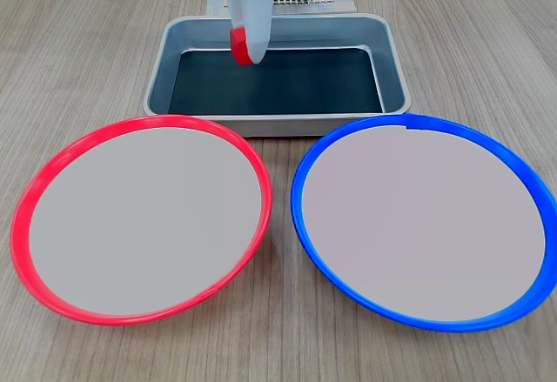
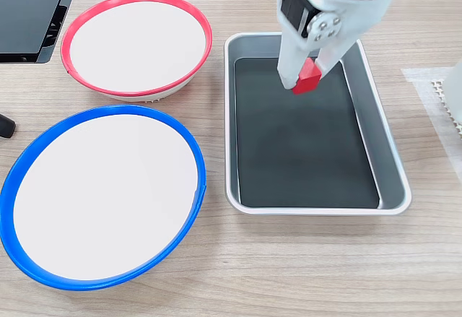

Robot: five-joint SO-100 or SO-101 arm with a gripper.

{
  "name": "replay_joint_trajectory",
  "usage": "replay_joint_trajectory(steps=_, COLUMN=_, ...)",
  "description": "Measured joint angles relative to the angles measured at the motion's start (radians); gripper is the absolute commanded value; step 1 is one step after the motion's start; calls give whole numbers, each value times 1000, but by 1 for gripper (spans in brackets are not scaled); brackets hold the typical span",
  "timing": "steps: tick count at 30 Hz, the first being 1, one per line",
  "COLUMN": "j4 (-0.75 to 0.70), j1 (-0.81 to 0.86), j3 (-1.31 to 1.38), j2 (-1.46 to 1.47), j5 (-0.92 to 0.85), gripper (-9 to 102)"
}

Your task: Move a red block from tray to red dish

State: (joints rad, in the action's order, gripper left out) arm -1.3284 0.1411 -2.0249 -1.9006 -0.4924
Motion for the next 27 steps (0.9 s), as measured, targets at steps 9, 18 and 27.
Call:
replay_joint_trajectory(steps=9, j4=-170, j1=-17, j3=614, j2=-74, j5=382, gripper=0)
replay_joint_trajectory(steps=18, j4=-49, j1=69, j3=1034, j2=365, j5=414, gripper=0)
replay_joint_trajectory(steps=27, j4=199, j1=121, j3=930, j2=710, j5=222, gripper=0)
